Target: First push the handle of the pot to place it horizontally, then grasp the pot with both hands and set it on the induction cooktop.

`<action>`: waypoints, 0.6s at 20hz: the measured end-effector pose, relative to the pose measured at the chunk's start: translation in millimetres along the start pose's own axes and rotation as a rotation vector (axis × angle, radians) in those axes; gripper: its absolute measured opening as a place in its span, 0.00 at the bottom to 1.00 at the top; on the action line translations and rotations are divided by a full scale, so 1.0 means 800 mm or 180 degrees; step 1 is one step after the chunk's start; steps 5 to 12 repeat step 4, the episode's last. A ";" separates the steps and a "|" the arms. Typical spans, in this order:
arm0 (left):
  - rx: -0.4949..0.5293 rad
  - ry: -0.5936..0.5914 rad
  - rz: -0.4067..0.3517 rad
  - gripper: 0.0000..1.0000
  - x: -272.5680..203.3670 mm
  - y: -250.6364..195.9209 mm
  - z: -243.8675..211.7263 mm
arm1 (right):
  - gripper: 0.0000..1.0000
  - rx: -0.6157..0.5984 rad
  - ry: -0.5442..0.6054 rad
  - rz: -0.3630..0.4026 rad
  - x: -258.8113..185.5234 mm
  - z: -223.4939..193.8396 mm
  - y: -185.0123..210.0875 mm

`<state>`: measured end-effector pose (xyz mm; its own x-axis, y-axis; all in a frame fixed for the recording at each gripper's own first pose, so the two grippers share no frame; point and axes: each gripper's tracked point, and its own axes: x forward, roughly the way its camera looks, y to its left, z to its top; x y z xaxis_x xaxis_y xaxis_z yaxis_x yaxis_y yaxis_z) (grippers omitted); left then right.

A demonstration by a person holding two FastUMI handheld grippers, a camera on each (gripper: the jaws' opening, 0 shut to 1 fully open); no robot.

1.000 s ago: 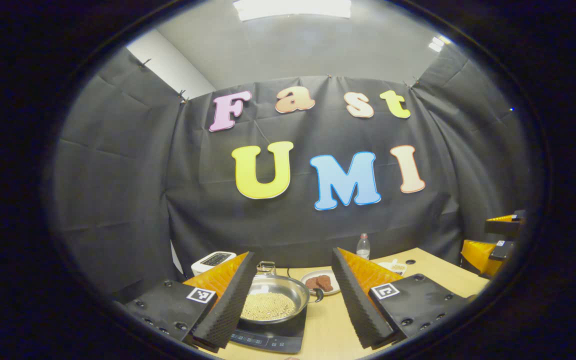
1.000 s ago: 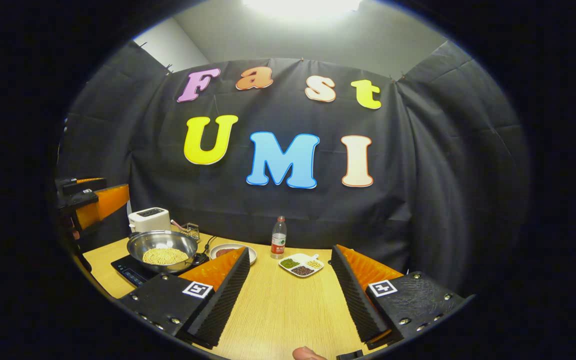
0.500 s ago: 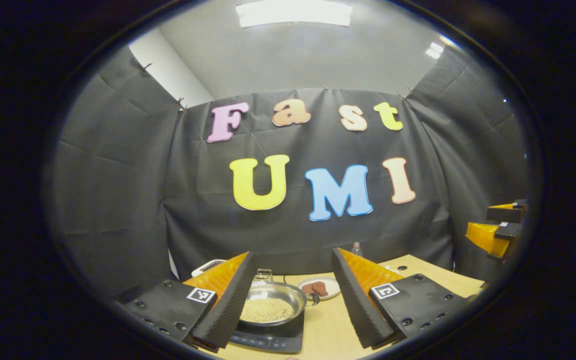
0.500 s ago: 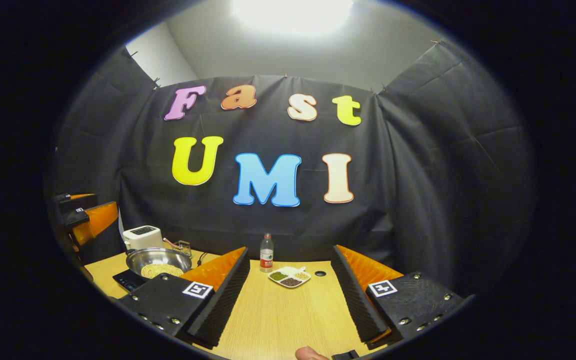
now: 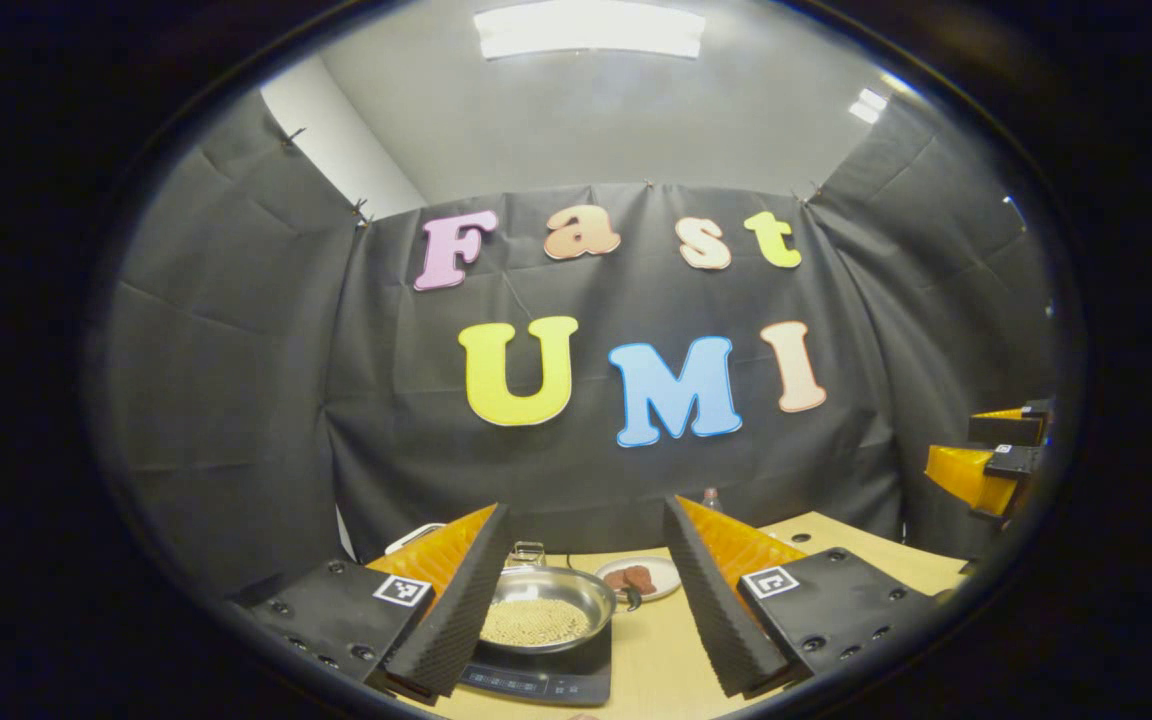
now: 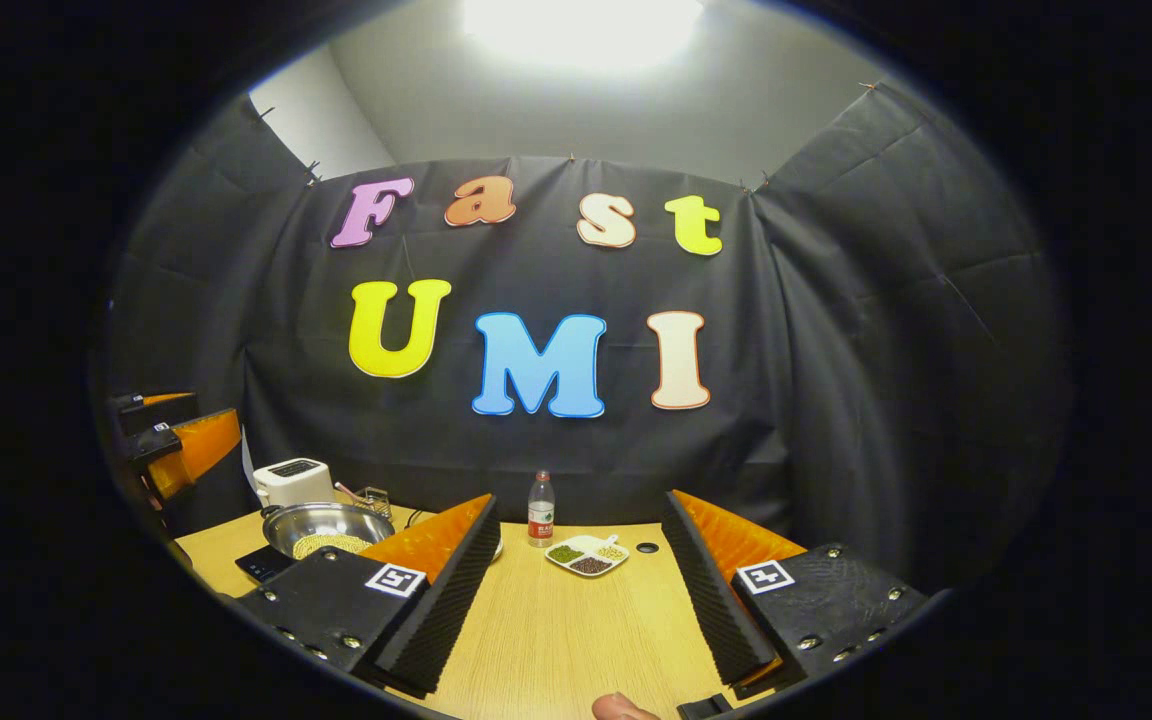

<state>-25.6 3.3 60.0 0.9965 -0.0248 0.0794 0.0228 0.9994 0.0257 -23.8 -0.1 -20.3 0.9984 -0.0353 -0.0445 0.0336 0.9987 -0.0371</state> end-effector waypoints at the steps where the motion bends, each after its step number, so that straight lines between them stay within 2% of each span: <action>1: 0.0010 -0.0008 -0.0008 0.97 0.000 0.000 0.001 | 0.97 -0.0012 0.0006 -0.0002 -0.001 -0.002 0.000; 12: 0.0018 -0.0019 -0.0036 0.97 -0.001 -0.001 0.002 | 0.97 -0.0024 0.0020 0.0011 -0.006 -0.002 0.005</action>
